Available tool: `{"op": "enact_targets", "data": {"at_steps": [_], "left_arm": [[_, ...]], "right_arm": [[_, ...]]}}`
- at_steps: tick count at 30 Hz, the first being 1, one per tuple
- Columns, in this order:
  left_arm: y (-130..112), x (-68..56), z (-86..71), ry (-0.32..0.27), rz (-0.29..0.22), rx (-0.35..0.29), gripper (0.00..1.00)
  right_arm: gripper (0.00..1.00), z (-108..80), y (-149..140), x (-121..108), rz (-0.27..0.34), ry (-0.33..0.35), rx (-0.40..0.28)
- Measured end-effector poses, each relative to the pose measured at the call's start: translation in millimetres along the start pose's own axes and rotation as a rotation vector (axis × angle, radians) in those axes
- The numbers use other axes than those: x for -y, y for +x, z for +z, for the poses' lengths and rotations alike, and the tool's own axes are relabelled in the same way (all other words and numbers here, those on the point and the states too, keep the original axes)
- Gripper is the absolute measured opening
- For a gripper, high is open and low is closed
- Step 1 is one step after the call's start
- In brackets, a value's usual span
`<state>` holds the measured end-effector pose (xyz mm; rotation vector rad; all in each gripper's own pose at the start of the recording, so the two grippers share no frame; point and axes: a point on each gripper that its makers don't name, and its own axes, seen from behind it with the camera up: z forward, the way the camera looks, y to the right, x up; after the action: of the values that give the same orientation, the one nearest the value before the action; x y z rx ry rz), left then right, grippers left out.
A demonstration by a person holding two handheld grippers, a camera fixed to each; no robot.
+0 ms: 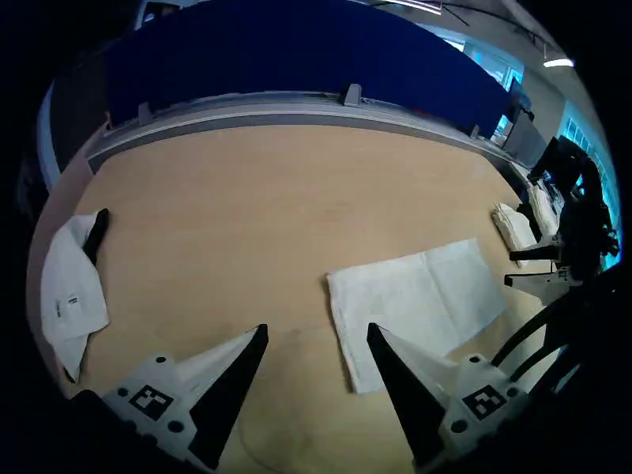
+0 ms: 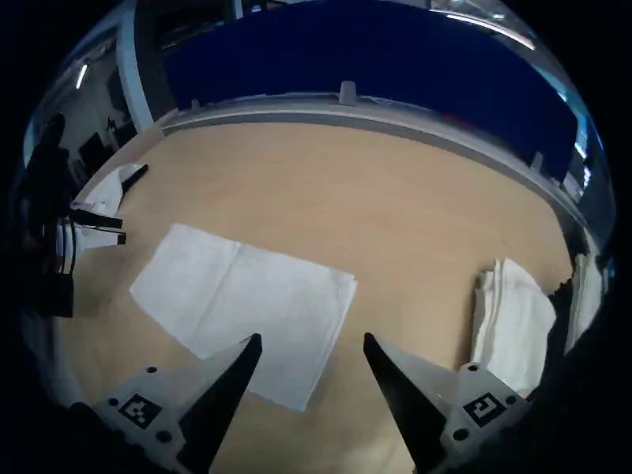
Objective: Fold towel
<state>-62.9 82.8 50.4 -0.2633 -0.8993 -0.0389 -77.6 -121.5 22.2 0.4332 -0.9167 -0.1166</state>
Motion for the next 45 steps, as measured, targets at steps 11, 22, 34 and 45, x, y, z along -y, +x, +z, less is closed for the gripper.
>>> {"op": "enact_targets", "data": {"at_steps": [11, 22, 34, 45], "left_arm": [[-19.1, 15.8, -32.9, 0.07, -0.028, -0.038, 0.93], [-55.6, 43.6, -69.3, 0.15, -0.075, -0.054, 0.93], [-96.6, 67.1, -107.2, 0.219, -0.112, -0.043, 0.93], [-102.4, 69.1, -116.0, 0.223, -0.128, -0.043, 0.93]], "right_arm": [[1.0, -7.1, -16.1, 10.5, -0.039, 0.043, 0.018], [1.0, -12.5, -40.3, 22.9, -0.14, 0.109, 0.076], [0.99, -19.8, -67.9, 22.0, -0.26, 0.148, 0.159], [0.75, -12.6, -69.7, 17.8, -0.249, 0.149, 0.177]]}}
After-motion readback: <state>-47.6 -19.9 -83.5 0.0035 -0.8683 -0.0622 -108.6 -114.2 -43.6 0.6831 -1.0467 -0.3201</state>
